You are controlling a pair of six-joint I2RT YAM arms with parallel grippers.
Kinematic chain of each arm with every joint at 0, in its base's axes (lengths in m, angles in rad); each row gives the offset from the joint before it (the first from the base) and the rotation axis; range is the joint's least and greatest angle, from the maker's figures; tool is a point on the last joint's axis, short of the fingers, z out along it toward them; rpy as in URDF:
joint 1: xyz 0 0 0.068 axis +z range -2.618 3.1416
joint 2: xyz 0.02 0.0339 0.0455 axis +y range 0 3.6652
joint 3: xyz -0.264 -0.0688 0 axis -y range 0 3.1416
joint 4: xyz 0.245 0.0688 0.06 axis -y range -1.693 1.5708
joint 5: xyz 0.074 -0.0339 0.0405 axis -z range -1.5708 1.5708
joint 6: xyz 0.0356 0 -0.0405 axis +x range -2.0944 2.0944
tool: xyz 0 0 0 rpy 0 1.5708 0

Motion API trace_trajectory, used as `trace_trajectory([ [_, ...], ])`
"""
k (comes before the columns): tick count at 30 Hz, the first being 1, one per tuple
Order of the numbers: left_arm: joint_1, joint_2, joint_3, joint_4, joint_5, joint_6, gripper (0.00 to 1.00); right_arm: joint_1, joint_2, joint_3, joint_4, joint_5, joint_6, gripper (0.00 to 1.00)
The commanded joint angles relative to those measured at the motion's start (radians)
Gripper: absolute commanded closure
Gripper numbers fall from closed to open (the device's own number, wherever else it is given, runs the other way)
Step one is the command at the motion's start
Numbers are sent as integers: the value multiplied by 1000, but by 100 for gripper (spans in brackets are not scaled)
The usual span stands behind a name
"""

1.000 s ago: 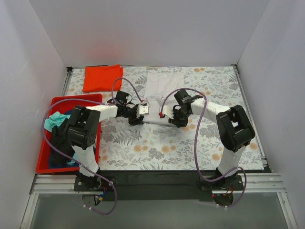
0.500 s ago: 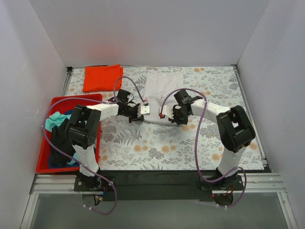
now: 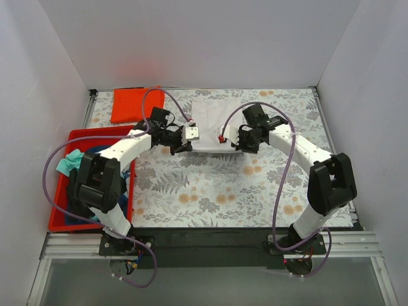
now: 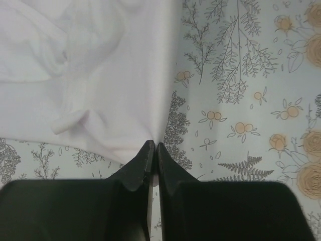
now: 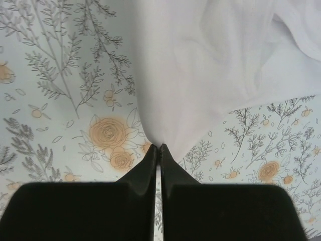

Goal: Fold and stack the t-shirts
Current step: Fold the tshirt

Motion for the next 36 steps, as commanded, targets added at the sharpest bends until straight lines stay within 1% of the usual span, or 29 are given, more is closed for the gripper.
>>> trace_trajectory([
  [1, -14, -127, -4, -99, 27, -17, 100, 14, -70, 8, -139, -36, 20, 99],
  [3, -36, -191, -30, -141, 22, -29, 100, 29, -119, -24, -184, -49, 28, 99],
  [5, -54, -242, -50, -178, 28, -43, 100, 74, -166, -58, -238, -47, 42, 99],
  [6, -77, -268, -73, -226, 36, -46, 100, 97, -218, -90, -259, -46, 47, 99],
  [7, -94, -326, -84, -254, 36, -43, 100, 155, -248, -103, -309, -41, 66, 99],
  [8, -106, -354, -96, -286, 40, -37, 100, 180, -307, -113, -330, -44, 76, 99],
  [9, -129, -383, -108, -334, 60, -54, 100, 224, -333, -127, -351, -49, 89, 99],
  [10, -134, -438, -119, -362, 74, -62, 100, 241, -357, -129, -368, -52, 106, 99],
  [11, -136, -455, -118, -395, 92, -63, 100, 252, -375, -124, -403, -52, 111, 99],
  [12, -140, -472, -113, -473, 106, -57, 100, 260, -395, -115, -422, -53, 116, 99],
  [13, -139, -484, -101, -506, 128, -52, 100, 264, -395, -80, -440, -53, 113, 99],
  [15, -139, -512, -101, -575, 126, -48, 100, 264, -386, -43, -486, -46, 103, 99],
  [17, -139, -535, -107, -578, 112, -66, 100, 264, -377, -17, -500, -47, 88, 99],
  [20, -139, -532, -106, -543, 85, -86, 100, 264, -352, -24, -497, -53, 74, 99],
  [25, -119, -462, -87, -509, 85, -72, 100, 258, -296, -9, -494, -43, 40, 99],
  [30, -73, -397, -52, -492, 103, -37, 100, 220, -214, 86, -494, -46, -9, 99],
  [36, -5, -255, 57, -505, 131, 12, 100, 163, -105, 176, -500, -44, -104, 99],
])
